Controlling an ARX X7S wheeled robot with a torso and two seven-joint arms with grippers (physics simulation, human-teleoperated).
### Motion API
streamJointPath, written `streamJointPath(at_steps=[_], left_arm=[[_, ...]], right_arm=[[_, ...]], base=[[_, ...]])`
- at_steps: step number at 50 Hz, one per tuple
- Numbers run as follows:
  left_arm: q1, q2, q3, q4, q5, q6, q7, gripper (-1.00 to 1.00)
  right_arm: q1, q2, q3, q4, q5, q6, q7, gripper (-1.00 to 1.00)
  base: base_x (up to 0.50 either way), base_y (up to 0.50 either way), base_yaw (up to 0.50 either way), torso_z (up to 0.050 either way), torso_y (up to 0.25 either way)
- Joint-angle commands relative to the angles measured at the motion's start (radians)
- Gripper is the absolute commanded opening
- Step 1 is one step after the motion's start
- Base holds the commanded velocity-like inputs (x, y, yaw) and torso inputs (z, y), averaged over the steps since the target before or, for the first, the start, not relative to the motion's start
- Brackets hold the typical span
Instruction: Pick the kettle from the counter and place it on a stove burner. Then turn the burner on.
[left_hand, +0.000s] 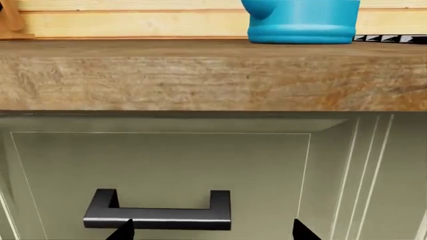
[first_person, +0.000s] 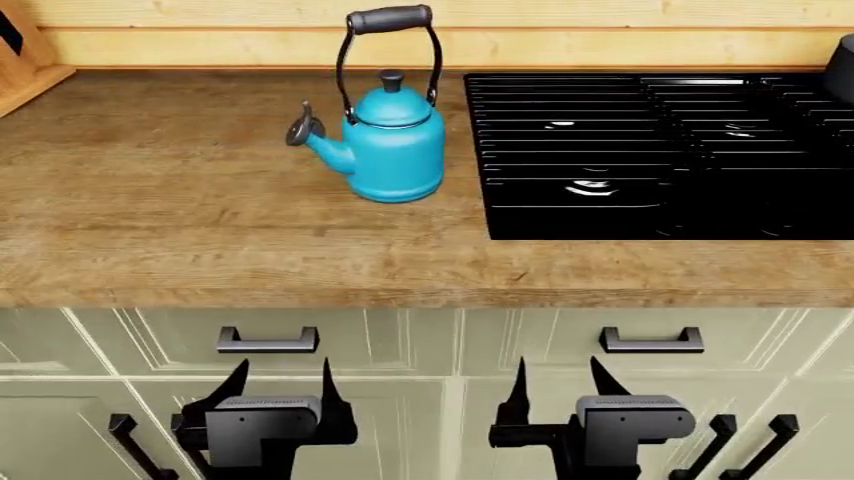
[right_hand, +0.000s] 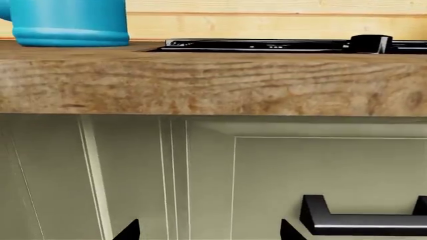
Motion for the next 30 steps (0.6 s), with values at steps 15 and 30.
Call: streamJointPath(at_steps=[15,30], left_arm=[[0.001,-0.011,0.018,0.008,-0.028,0.001,-0.006,1.00],[-0.005,-0.017,0.028,0.001,-0.032,0.004,-0.015,1.00]], right_arm=[[0.003,0.014,-0.013,0.000,0.018,0.001,0.017,1.00],[0.007,0.021,-0.022,0.005,0.027,0.003,0.022,1.00]], base=[[0.00,0.00,0.00,0.043,0.000],[0.00,0.00,0.00,0.050,0.000]])
